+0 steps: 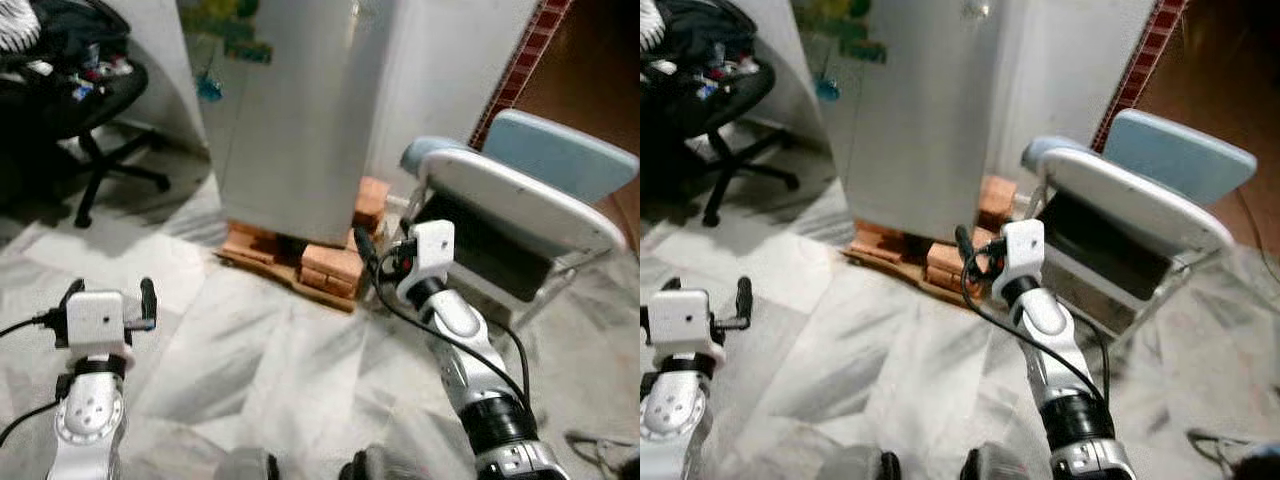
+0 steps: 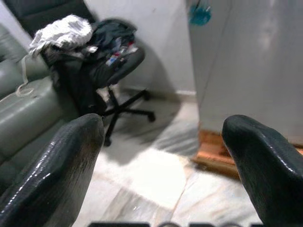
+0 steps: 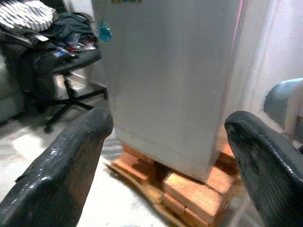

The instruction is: Restocking fridge

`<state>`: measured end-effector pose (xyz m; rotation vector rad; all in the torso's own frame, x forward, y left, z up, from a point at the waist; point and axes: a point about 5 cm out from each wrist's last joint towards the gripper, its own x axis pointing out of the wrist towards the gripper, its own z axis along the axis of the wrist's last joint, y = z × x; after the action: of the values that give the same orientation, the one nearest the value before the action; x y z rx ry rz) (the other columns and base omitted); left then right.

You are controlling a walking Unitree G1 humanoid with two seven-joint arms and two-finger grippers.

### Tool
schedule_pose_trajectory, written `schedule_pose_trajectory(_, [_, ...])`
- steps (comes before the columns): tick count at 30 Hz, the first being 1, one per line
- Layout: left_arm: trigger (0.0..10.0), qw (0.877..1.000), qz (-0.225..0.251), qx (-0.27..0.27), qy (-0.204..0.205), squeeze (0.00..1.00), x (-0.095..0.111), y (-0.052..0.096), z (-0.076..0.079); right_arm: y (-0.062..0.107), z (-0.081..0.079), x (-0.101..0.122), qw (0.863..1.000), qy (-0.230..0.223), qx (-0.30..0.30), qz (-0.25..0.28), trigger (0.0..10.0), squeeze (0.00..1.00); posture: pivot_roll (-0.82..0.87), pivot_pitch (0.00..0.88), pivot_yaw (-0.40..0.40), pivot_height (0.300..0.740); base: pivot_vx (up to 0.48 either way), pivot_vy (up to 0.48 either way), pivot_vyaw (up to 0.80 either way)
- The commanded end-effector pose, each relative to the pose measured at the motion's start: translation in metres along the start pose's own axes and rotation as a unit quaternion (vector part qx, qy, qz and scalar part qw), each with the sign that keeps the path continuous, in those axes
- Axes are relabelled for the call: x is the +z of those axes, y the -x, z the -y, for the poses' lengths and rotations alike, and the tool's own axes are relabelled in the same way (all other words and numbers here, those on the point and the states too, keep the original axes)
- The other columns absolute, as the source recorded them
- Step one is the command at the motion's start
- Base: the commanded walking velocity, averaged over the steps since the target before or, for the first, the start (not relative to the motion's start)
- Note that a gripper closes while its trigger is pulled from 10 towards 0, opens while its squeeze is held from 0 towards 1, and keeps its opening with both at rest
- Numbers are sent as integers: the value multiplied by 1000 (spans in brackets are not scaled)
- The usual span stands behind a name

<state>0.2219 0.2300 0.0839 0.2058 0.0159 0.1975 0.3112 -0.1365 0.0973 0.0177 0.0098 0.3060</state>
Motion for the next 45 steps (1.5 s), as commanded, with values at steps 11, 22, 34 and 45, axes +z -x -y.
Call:
schedule_pose_trajectory(11, [10000, 999, 14, -20, 33, 0, 7, 0, 12, 15, 11, -5, 999, 2, -41, 6, 10000, 0, 52, 18, 10, 740, 0, 480, 0])
schedule_pose_trajectory(22, [10000, 999, 8, -18, 29, 0, 3, -2, 10, 18, 16, -9, 998, -2, -59, -7, 10000, 0, 41, 24, 7, 740, 0, 480, -509])
schedule_pose_trajectory(34, [10000, 999, 14, -31, 17, 0, 4, -5, 15, 16, 14, -10, 998, 0, -55, -9, 10000, 0, 42, 24, 4, 740, 0, 480, -800])
schedule_pose_trajectory(45, [10000, 1000, 22, -20, 11, 0, 6, -8, 13, 9, 17, -4, 998, -2, -57, -1, 10000, 0, 38, 21, 2, 740, 0, 479, -800])
